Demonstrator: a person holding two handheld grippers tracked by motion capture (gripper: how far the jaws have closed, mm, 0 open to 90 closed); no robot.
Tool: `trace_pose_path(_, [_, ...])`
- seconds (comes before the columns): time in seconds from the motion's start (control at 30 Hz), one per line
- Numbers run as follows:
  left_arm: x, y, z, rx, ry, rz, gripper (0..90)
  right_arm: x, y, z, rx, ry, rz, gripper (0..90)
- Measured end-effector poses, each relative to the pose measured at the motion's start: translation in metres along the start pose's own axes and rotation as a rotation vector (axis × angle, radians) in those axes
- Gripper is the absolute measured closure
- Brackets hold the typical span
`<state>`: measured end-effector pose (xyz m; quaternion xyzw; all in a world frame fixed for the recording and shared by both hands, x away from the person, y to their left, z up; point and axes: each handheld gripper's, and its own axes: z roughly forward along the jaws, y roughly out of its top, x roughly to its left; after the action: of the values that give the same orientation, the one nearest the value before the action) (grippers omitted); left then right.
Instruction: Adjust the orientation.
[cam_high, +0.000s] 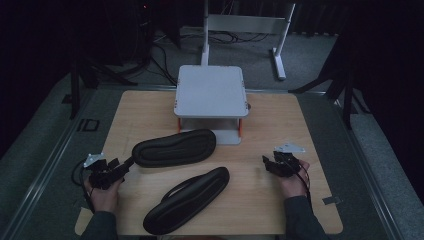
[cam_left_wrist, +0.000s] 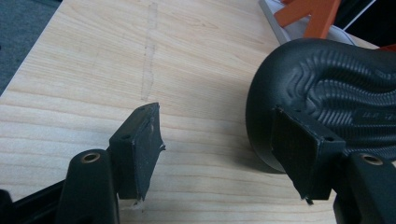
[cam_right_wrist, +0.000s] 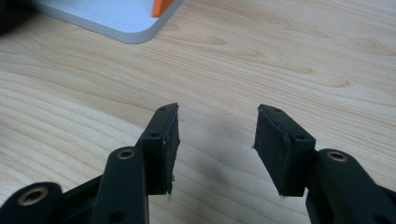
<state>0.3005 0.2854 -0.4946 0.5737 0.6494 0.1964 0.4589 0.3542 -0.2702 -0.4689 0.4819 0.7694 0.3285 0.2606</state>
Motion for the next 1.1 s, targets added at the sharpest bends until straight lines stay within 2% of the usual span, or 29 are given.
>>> trace_pose_path(0.13, [-0.004,0.003,-0.002,0.002,-0.011,0.033,33.8,0.003,0.002,-0.003,-0.002,0.011,-0.014,47.3])
trace_pose_path(0.2, [-0.004,0.003,-0.002,0.002,-0.011,0.033,34.2,0.005,0.003,-0.005,-0.007,0.02,-0.015,47.3])
trace_pose_path(0.23, [-0.007,0.008,-0.003,0.004,-0.018,0.066,34.1,0.007,0.005,-0.008,-0.012,0.038,-0.02,44.7])
trace_pose_path(0.3, [-0.008,0.011,-0.003,0.009,-0.026,0.078,33.7,0.008,0.006,-0.009,-0.017,0.039,-0.022,44.5])
trace_pose_path(0.37, [-0.009,0.019,-0.001,0.019,-0.034,0.117,29.1,0.011,0.009,-0.012,-0.025,0.048,-0.027,42.3])
trace_pose_path(0.47, [-0.009,0.03,0.003,0.02,-0.048,0.137,26.9,0.012,0.011,-0.016,-0.037,0.05,-0.036,40.8])
trace_pose_path(0.6, [-0.016,0.052,0.008,0.016,-0.052,0.168,27.1,0.014,0.012,-0.017,-0.042,0.06,-0.032,40.2])
trace_pose_path(0.73, [-0.031,0.077,0.018,0.023,-0.078,0.201,32.7,0.016,0.012,-0.017,-0.037,0.064,-0.036,40.1])
trace_pose_path(0.83, [-0.046,0.092,0.033,0.056,-0.077,0.243,34.1,0.017,0.012,-0.017,-0.034,0.064,-0.034,40.1])
trace_pose_path(0.93, [-0.055,0.101,0.048,0.105,-0.067,0.257,38.0,0.017,0.013,-0.018,-0.036,0.067,-0.036,40.0])
trace_pose_path(1.1, [-0.066,0.104,0.076,0.195,-0.065,0.277,40.3,0.016,0.013,-0.019,-0.035,0.064,-0.034,40.0])
